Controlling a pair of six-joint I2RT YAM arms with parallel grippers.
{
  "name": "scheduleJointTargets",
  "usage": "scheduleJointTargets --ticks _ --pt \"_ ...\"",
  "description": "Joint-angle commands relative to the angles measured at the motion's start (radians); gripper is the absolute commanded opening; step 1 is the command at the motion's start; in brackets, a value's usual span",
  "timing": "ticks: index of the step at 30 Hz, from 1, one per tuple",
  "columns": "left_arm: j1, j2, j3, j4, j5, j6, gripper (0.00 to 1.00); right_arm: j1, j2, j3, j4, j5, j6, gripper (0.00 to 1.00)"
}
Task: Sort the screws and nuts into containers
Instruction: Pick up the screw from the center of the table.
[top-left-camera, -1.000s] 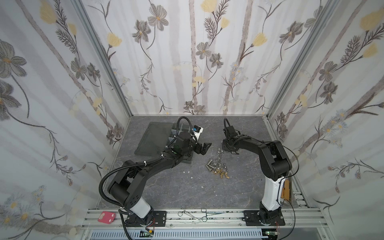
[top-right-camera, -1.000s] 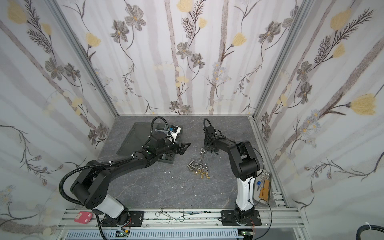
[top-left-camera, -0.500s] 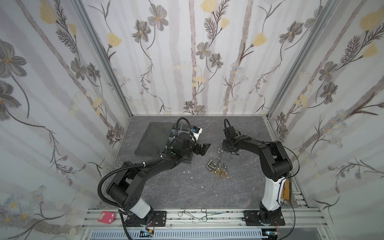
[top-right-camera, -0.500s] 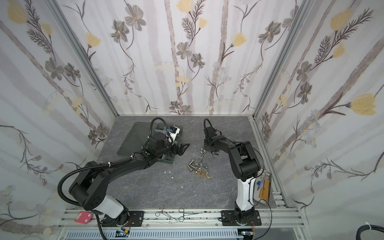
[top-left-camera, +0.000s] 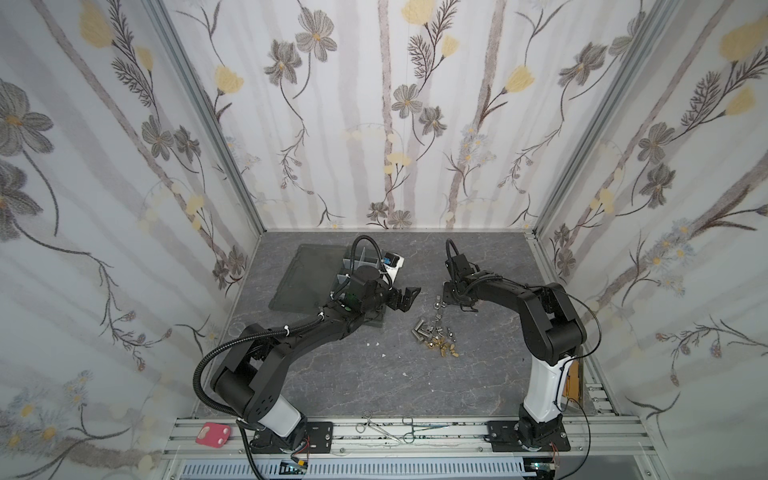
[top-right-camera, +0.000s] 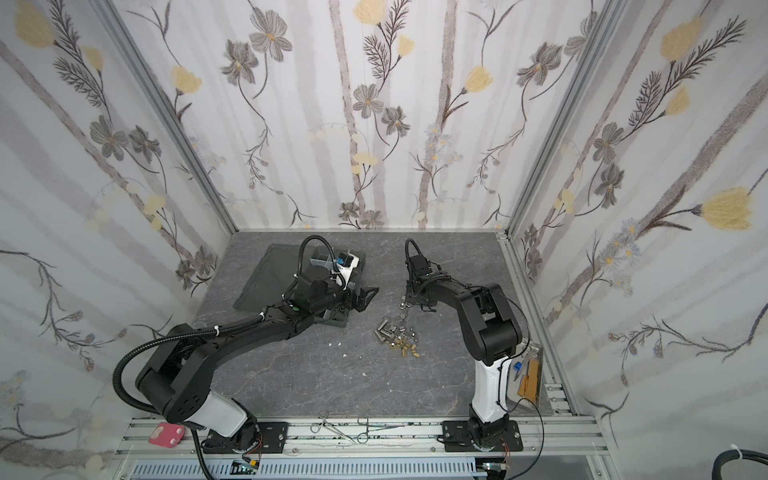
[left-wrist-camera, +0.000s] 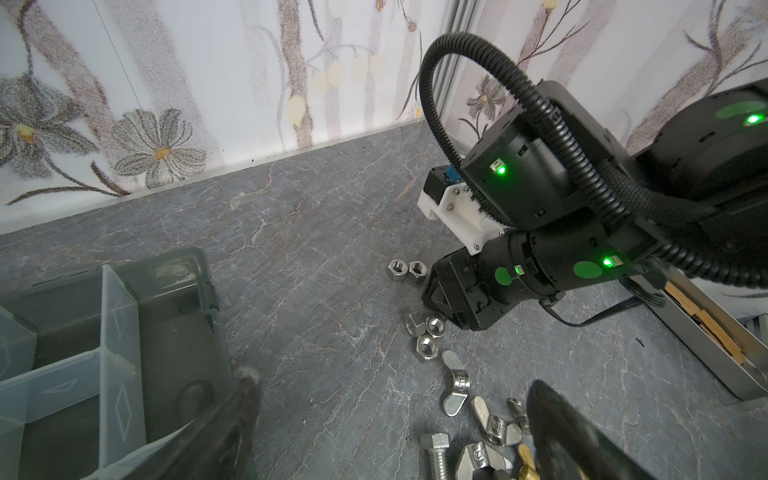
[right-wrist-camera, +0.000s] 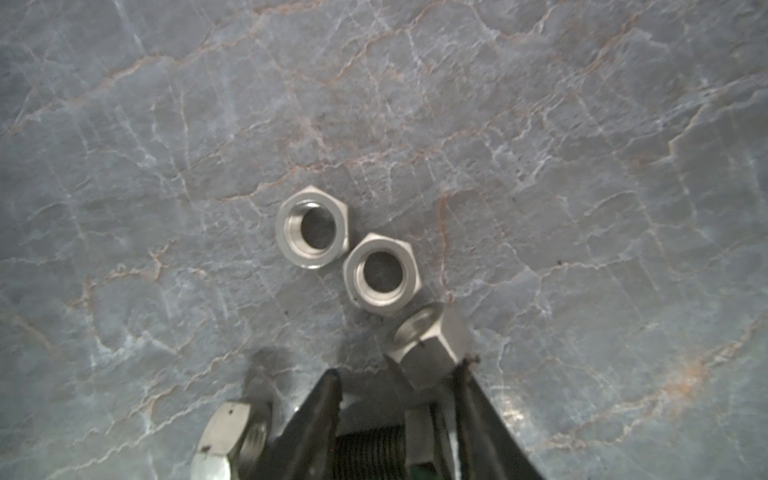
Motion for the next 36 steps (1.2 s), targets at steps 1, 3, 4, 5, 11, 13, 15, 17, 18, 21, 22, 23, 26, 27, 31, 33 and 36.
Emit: scheduleJointTargets --ticks 1,3,4,5,11,13,15,17,18,21,22,23,26,27,31,33,36 --pt "0.0 -0.004 -0.002 0.028 -0.012 0.001 1.0 0.006 -0.014 -0.011 -0.058 -0.021 -0.018 0.54" --pt "0.0 -0.004 -0.001 0.025 -0.011 0.001 1.0 0.009 -0.016 -0.006 -0.077 -0.021 -0.036 0.54" --pt "0.0 -0.005 0.0 0.024 -0.011 0.0 1.0 0.01 -0.014 -0.005 -0.085 -0.019 -0.045 0.54" --pt "0.0 -0.006 -0.002 0.025 -0.011 0.0 1.0 0.01 -0.014 -0.007 -0.092 -0.011 -0.057 0.54" --pt "0.001 -0.002 -0.003 0.029 -0.013 -0.001 1.0 0.005 0.009 -0.016 -0.086 0.01 -0.099 0.51" --pt "0.001 0.0 -0.001 0.032 -0.008 -0.004 1.0 0.006 0.027 -0.005 -0.085 0.017 -0.109 0.53" --pt "0.0 0.003 -0.001 0.035 -0.008 -0.006 1.0 0.004 0.045 0.012 -0.084 0.022 -0.117 0.51" --pt "0.0 0.005 0.002 0.029 -0.011 -0.006 1.0 0.003 0.054 0.033 -0.101 0.017 -0.121 0.46" --pt "0.001 0.003 0.005 0.023 -0.011 -0.005 1.0 0.004 0.052 0.037 -0.102 0.015 -0.121 0.42" --pt "0.0 -0.006 0.001 0.023 -0.017 -0.001 1.0 0.004 0.039 0.036 -0.104 0.013 -0.119 0.35" --pt "0.0 -0.009 -0.002 0.026 -0.022 0.0 1.0 0.004 0.034 0.038 -0.11 0.014 -0.118 0.34" --pt "0.001 -0.009 -0.005 0.026 -0.026 0.001 1.0 0.005 0.029 0.038 -0.115 0.014 -0.118 0.35" --pt "0.001 -0.01 -0.003 0.028 -0.027 0.005 1.0 0.004 0.021 0.035 -0.121 0.011 -0.121 0.3" --pt "0.0 -0.008 -0.003 0.03 -0.028 0.004 1.0 0.004 0.021 0.035 -0.121 0.011 -0.122 0.29" --pt "0.0 -0.006 0.002 0.032 -0.026 0.004 1.0 0.005 0.017 0.04 -0.124 0.013 -0.121 0.28" --pt "0.001 -0.008 -0.002 0.037 -0.03 0.003 1.0 0.004 0.011 0.042 -0.122 0.011 -0.119 0.27" --pt "0.0 -0.013 -0.009 0.041 -0.039 0.003 1.0 0.004 0.005 0.048 -0.119 0.006 -0.121 0.19"
